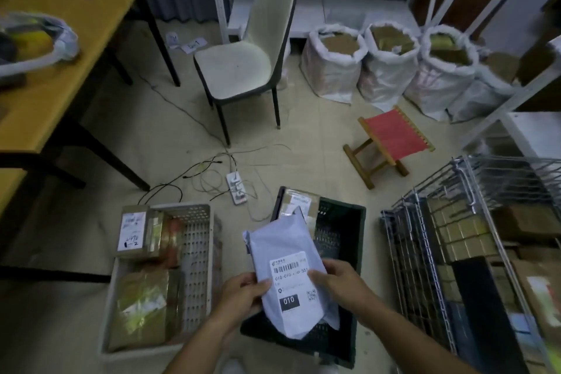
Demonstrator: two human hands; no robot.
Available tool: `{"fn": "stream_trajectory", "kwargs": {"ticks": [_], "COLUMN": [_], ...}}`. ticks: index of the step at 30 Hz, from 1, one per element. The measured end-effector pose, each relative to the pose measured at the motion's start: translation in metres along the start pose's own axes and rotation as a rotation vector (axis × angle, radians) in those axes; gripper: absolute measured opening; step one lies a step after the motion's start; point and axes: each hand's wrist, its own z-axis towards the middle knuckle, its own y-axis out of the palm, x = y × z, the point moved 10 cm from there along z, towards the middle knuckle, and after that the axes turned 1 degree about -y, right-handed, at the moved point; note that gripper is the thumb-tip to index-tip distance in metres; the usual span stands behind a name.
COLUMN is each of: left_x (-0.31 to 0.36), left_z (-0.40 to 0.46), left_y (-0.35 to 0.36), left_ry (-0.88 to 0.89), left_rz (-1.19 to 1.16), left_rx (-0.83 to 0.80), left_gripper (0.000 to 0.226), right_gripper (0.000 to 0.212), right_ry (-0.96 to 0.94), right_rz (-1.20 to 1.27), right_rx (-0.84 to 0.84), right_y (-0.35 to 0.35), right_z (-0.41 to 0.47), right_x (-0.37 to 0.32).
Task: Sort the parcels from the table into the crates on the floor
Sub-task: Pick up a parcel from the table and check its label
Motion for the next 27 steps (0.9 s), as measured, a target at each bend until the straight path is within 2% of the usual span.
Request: {"fn": "stream_trajectory", "kwargs": {"ticks": [6, 10, 12, 15, 17, 21, 27], "left_x": [-0.103, -0.16, -0.181, -0.199, -0.21, -0.231, -0.241], "left_z": [0.093, 0.159, 0.189, 0.228, 0.25, 0.281, 0.301], "left_y": [-0.002, -0.009, -0.004, 0.011, 0.022, 0.039, 0.058], "left_ry": [-0.112, -0.153, -0.149, -0.151, -0.161, -0.166, -0.182], "left_rz": [-0.242, -0.3, -0.349, -0.426, -0.471, -0.565, -0.645], "left_rx": [0.058, 0.127, 0.143, 0.172, 0.196, 0.281, 0.366], "left_gripper": [0.023, 0.034, 0.032, 0.025, 0.028, 0.04, 0.041], "right_gripper": [0.018, 0.014, 0.017, 0.011, 0.012, 0.038, 0.034], "right_ry": [0.032, 0.016, 0.024, 0.062, 0.058, 0.131, -0.005], "right_rz": [-0.084, -0.145, -0.174, -0.146, -0.239, -0.45, -0.482], "right_rx": [-0.061, -0.072, -0.056, 0.0, 0.083, 0.286, 0.447], "right_y": [0.017, 0.026, 0.024, 0.009, -0.014, -0.067, -0.093], "right_z": [0.099, 0.157, 0.184, 0.214, 0.229, 0.235, 0.235], "right_x": [0.084, 0.129, 0.152, 0.191, 0.216, 0.261, 0.28]}}
